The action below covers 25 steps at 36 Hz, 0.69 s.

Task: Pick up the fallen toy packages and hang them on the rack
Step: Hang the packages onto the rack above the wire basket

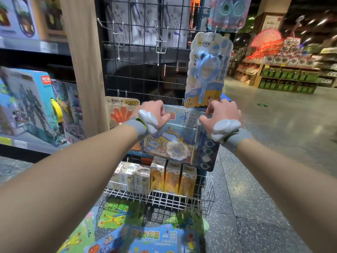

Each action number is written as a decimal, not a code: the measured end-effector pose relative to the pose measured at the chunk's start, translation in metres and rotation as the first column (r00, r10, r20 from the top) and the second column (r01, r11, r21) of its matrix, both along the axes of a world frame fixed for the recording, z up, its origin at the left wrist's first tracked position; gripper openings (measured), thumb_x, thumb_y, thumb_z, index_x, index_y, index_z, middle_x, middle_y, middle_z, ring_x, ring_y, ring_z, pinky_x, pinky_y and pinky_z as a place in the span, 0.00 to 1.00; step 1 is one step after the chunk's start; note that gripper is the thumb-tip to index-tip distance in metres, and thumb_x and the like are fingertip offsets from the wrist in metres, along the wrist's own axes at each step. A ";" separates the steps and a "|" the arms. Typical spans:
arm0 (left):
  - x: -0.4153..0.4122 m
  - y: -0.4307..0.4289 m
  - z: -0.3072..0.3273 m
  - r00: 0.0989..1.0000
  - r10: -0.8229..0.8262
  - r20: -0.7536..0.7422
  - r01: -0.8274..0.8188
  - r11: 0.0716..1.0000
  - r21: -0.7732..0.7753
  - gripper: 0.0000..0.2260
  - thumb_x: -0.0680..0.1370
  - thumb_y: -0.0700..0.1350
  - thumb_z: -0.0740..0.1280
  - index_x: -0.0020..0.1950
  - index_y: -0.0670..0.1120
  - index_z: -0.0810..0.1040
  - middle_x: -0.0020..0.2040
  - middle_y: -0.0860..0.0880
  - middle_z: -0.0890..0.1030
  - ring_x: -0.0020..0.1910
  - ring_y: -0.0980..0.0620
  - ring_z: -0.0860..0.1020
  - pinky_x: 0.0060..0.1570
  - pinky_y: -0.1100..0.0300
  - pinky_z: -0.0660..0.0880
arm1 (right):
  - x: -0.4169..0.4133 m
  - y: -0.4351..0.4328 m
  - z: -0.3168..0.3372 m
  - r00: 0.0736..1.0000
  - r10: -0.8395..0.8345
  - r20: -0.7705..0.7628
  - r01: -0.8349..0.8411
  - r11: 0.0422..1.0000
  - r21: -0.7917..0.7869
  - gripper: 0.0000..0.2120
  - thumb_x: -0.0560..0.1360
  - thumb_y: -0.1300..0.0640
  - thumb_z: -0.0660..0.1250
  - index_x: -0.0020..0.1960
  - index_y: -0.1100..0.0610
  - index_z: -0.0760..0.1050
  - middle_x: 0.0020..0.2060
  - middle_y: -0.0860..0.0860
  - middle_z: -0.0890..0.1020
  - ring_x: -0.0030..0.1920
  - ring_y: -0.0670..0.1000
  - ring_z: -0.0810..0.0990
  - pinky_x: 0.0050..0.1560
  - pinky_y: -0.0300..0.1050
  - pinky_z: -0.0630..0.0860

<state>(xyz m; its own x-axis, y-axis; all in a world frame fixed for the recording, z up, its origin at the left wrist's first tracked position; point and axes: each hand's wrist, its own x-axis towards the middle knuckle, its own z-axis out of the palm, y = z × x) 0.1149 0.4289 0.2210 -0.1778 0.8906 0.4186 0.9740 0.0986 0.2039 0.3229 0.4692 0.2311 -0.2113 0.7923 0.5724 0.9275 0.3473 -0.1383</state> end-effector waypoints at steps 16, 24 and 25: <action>0.003 -0.056 -0.108 0.980 -0.145 -0.138 0.051 0.848 -0.528 0.19 0.80 0.61 0.59 0.37 0.50 0.73 0.37 0.53 0.76 0.42 0.50 0.75 0.32 0.61 0.58 | -0.018 -0.056 -0.093 0.984 0.112 -0.139 -0.162 0.891 -0.424 0.17 0.79 0.50 0.56 0.39 0.57 0.78 0.31 0.52 0.77 0.31 0.53 0.74 0.29 0.39 0.65; -0.007 -0.087 -0.172 0.985 -0.085 -0.148 -0.024 0.789 -0.614 0.18 0.81 0.51 0.60 0.31 0.49 0.64 0.29 0.53 0.67 0.28 0.55 0.64 0.27 0.60 0.55 | -0.032 -0.080 -0.159 0.982 0.189 -0.027 -0.167 0.780 -0.604 0.17 0.78 0.51 0.56 0.37 0.59 0.76 0.32 0.55 0.78 0.31 0.54 0.72 0.31 0.40 0.65; -0.011 -0.091 -0.182 0.984 -0.097 -0.147 -0.023 0.759 -0.651 0.17 0.81 0.52 0.59 0.33 0.49 0.67 0.31 0.52 0.69 0.29 0.54 0.65 0.26 0.60 0.55 | -0.033 -0.081 -0.169 0.980 0.200 -0.008 -0.159 0.752 -0.639 0.17 0.78 0.52 0.56 0.38 0.60 0.76 0.33 0.57 0.79 0.31 0.54 0.71 0.32 0.41 0.66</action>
